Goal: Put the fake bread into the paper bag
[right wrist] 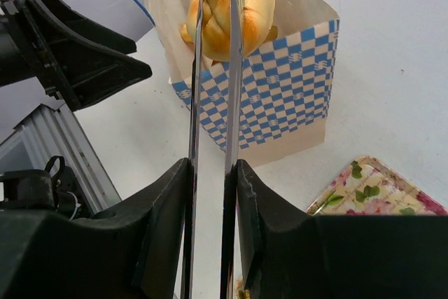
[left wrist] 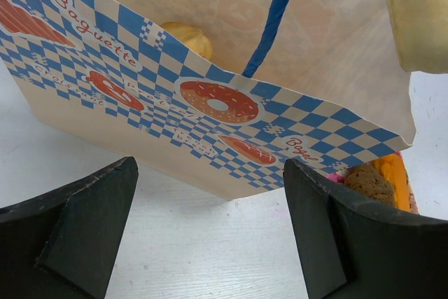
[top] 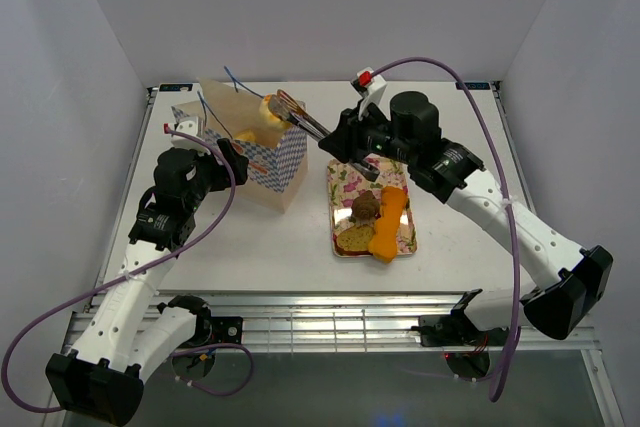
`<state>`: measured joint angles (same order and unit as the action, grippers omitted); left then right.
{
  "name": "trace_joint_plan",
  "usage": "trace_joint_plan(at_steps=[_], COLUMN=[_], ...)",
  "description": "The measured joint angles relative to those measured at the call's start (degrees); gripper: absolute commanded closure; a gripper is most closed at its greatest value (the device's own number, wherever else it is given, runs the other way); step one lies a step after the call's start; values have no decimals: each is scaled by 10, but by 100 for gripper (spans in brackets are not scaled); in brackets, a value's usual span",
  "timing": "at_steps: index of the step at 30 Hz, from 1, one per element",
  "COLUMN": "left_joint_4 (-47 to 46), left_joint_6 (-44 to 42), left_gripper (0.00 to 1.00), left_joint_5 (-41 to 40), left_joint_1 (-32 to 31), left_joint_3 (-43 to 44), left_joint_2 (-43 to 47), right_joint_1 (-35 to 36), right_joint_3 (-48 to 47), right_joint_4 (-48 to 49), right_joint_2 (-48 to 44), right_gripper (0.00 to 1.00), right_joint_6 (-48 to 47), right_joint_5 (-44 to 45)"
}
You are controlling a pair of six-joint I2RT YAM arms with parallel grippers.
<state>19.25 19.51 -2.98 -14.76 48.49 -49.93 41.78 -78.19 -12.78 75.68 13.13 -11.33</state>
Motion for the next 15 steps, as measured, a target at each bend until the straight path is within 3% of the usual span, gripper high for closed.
trace_joint_plan(at_steps=[8, 15], left_joint_4=[-9, -18], left_joint_6=[-16, -29], left_gripper=[9, 19], left_joint_5=[26, 49], left_joint_1=[0, 0], left_joint_3=[-2, -3], left_joint_2=[16, 24], right_joint_1=[7, 8], right_joint_3=[-14, -16], right_joint_4=[14, 21], right_joint_2=[10, 24], right_gripper=[62, 62], right_joint_6=[0, 1], right_joint_5=[-13, -20])
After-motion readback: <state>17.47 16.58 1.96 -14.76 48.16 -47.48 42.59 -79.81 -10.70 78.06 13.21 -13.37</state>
